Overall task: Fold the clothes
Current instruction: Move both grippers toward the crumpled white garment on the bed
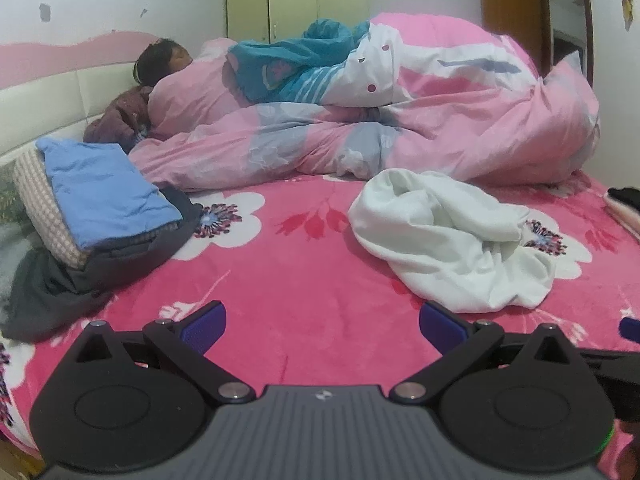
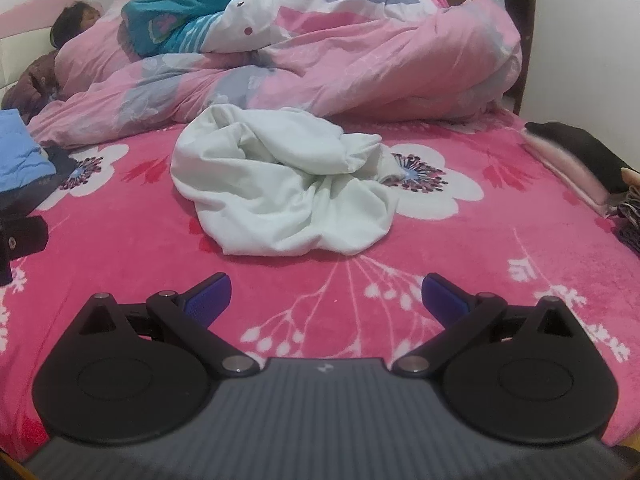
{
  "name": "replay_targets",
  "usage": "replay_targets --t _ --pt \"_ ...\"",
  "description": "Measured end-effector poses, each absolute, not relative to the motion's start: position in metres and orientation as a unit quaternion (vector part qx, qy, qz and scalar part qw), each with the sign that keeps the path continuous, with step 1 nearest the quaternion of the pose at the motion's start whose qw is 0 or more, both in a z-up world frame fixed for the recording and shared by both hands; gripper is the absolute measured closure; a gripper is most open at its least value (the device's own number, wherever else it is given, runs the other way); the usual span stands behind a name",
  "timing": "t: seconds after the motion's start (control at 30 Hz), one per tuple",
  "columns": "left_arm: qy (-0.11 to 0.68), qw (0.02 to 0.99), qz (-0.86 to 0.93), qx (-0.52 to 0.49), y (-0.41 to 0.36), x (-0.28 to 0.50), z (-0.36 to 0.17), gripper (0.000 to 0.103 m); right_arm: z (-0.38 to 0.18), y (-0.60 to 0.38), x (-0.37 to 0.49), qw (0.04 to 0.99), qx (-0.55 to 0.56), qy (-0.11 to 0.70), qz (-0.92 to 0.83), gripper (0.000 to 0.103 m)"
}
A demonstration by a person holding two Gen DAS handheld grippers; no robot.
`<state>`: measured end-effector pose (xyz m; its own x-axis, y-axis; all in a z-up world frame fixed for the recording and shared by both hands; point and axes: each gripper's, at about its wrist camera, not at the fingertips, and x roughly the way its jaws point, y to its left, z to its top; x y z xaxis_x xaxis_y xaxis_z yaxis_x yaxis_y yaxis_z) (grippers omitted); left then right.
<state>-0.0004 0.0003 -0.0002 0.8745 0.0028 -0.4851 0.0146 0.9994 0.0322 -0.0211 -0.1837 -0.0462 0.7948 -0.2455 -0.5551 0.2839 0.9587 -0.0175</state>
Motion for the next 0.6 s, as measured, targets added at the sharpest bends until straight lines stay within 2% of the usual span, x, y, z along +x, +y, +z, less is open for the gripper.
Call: replay_targets --t 0.2,0.6 --pt "0.258 0.965 0.02 0.044 0.0 -0.006 0.008 0.0 -0.039 -0.187 -0.02 0.946 0.038 0.29 -0.141 0.001" --pt "0.284 0.957 0.038 0.034 -0.007 0.008 -0.003 0.0 -0.037 -0.199 -0.018 0.943 0.05 0.293 -0.153 0.001"
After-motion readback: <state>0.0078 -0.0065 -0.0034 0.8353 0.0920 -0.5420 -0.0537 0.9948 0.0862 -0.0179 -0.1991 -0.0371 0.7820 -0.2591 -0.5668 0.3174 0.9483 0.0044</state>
